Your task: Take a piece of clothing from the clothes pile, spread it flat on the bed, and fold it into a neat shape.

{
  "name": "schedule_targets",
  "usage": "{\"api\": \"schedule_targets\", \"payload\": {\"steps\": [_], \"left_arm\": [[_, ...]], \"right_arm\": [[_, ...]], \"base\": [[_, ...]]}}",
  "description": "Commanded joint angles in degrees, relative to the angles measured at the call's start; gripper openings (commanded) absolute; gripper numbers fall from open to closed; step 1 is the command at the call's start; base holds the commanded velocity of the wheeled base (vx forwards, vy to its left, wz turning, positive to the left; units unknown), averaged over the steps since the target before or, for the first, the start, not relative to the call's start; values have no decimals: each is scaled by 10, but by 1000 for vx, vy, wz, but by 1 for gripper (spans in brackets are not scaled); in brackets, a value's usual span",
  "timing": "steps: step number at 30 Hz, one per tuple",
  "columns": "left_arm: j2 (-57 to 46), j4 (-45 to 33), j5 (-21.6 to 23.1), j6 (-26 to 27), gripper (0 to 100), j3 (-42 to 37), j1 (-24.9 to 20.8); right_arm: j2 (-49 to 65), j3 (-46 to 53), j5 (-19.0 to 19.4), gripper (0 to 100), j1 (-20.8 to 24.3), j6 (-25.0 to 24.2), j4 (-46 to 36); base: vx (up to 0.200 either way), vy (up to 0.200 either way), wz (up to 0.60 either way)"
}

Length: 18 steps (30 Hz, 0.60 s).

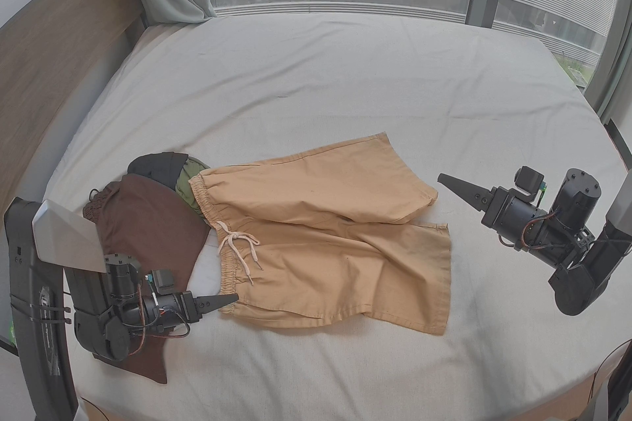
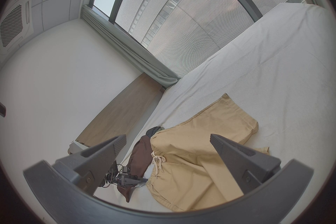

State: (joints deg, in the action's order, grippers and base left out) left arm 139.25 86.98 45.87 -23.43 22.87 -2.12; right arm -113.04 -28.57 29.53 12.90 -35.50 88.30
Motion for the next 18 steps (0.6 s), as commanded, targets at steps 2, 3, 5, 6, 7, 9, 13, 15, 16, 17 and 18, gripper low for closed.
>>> {"api": "schedule_targets", "payload": {"steps": [2,3,5,6,7,9,13,15,16,17,18], "left_arm": [[13,-1,0,-3,100,0,-7],[19,0,0,-2,100,2,-9],[26,0,0,-1,100,5,-10],[27,0,0,-1,100,6,-11],[30,0,-1,-2,100,9,-16],[36,0,-3,-1,100,14,-18],[37,0,-21,-4,100,22,-20],[37,0,-25,-4,100,24,-22],[38,0,-25,-4,100,26,-22],[39,-1,-25,-4,0,26,-22],[40,0,-25,-2,0,29,-22]], "right_arm": [[-2,0,0,100,0,0,0],[-2,0,0,100,0,0,0],[-2,0,0,100,0,0,0],[-2,0,0,100,0,0,0],[-2,-1,0,100,0,0,0],[-2,-1,0,100,0,0,0],[-2,-1,0,100,-1,0,0],[-2,0,0,100,-1,0,0],[-2,0,0,100,-1,0,0],[-2,0,0,100,0,0,0],[-3,1,0,100,-1,0,0]], "base": [[0,0,0],[0,0,0],[0,0,0],[0,0,0],[0,0,0],[0,0,0],[0,0,0],[0,0,0],[0,0,0],[0,0,0],[0,0,0]]}}
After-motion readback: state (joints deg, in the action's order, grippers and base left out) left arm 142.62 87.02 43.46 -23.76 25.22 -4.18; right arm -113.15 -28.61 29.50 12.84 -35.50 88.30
